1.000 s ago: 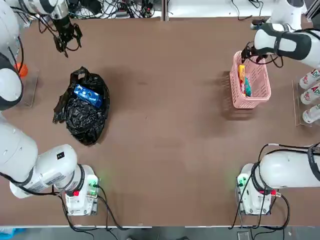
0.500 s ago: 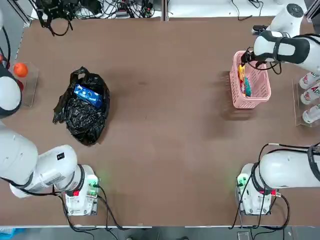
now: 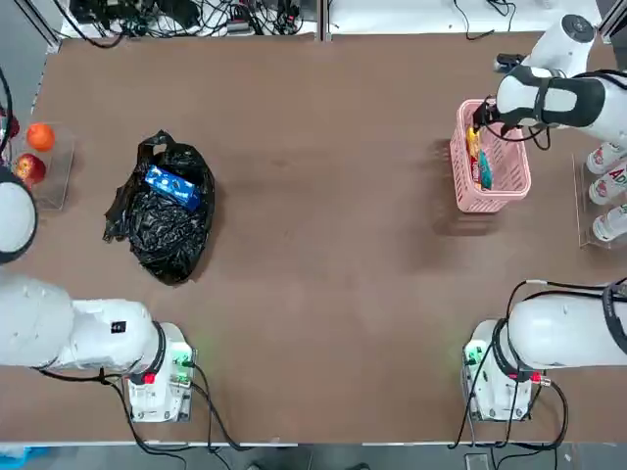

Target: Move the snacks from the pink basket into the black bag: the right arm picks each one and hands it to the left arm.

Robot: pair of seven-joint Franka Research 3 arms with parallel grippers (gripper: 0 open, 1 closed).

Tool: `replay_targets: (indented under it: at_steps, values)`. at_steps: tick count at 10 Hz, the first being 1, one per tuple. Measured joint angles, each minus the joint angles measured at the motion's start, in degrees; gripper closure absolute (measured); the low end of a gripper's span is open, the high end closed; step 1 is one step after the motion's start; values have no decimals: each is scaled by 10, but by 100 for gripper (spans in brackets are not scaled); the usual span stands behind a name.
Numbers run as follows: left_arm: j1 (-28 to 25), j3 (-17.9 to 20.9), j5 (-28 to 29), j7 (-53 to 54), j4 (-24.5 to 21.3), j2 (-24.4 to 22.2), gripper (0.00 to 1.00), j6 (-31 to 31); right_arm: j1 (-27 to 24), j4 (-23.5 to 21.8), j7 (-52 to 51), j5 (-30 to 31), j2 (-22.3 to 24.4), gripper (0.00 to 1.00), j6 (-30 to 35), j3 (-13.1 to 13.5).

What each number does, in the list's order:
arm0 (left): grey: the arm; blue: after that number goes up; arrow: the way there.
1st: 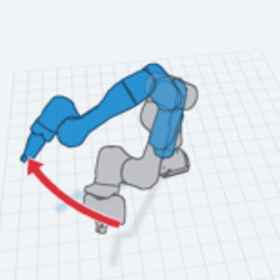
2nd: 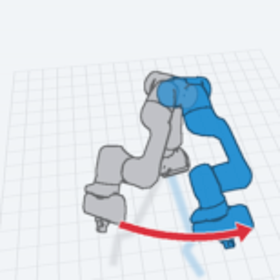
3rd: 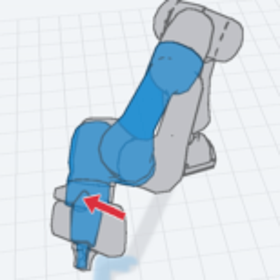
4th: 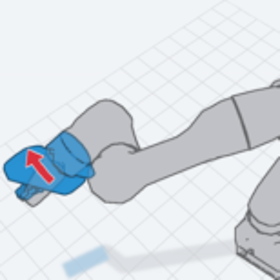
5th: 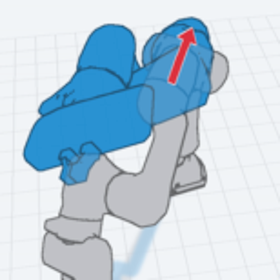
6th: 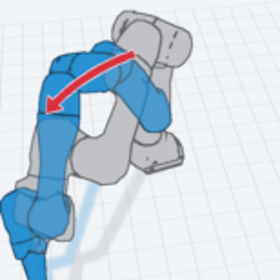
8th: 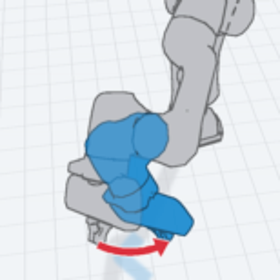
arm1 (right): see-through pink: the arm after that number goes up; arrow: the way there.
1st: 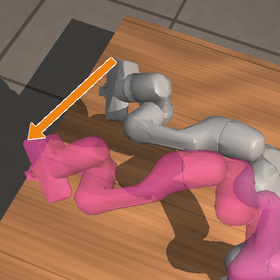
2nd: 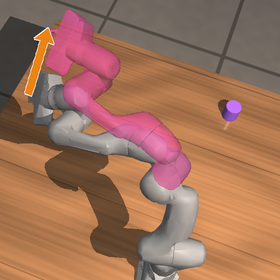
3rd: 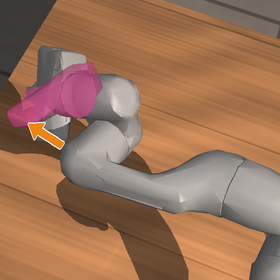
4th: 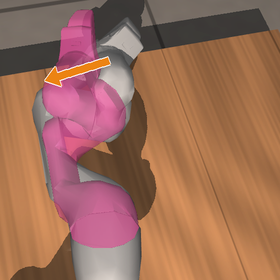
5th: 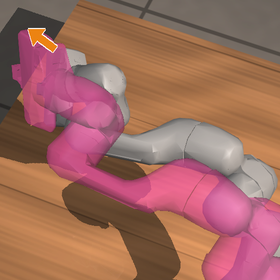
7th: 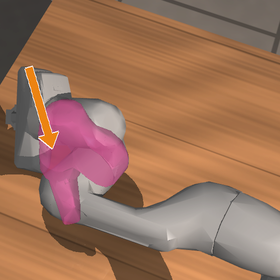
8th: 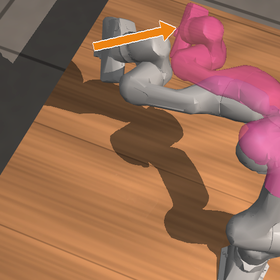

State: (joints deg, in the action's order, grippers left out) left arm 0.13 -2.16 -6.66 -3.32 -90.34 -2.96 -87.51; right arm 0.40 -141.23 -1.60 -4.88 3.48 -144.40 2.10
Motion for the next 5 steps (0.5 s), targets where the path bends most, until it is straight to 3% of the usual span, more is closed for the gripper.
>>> replay_targets:
  at_steps: [5]
  values:
    - [-4, 8, 57, 8, 26, 12, 0, 10, -10, -5, 0, -6, -32, 1, -24, 0]
